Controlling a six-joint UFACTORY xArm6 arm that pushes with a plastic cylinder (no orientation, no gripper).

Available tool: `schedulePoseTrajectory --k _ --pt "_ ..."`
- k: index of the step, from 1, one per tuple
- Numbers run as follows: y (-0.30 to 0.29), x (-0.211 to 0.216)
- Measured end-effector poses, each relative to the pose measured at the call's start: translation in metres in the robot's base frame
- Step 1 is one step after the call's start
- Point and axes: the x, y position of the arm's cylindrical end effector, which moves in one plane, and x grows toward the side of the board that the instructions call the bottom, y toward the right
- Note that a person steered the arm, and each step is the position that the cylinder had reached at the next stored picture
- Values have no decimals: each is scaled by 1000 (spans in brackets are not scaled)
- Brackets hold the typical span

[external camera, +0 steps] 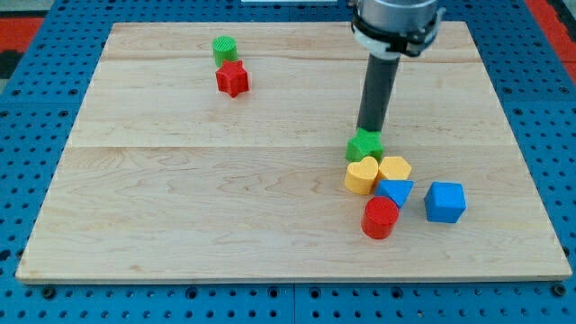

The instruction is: Place the red star to the left of yellow heart

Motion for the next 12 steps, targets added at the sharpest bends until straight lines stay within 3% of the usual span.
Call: schedulePoseTrajectory --k 1,2,4,5,6,7,10,12 --pt "3 6" --pt "-34 -26" --pt "-229 -26" --pt "-295 -59" --pt "-300 -124" --pt "-248 -136" --pt "-234 -120" --pt "-171 -144"
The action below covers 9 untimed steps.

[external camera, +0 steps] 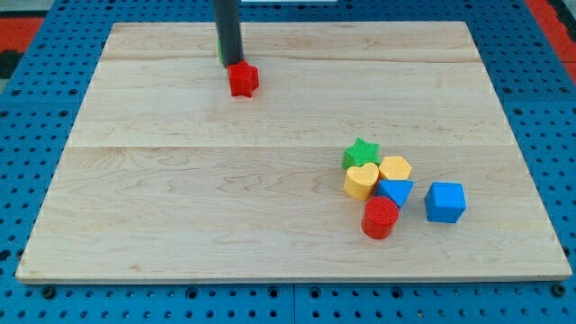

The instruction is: Place the red star to the left of yellow heart

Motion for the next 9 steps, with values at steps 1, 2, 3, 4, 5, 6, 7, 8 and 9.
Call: schedulePoseTrajectory --k 1,2,3,4,5,6,7,8,9 --pt "-5 25" --pt "-6 47" --pt "-2 64" --pt "7 84" --pt "36 109" --pt "66 151" --pt "71 166" --pt "87 186" --pt "96 185"
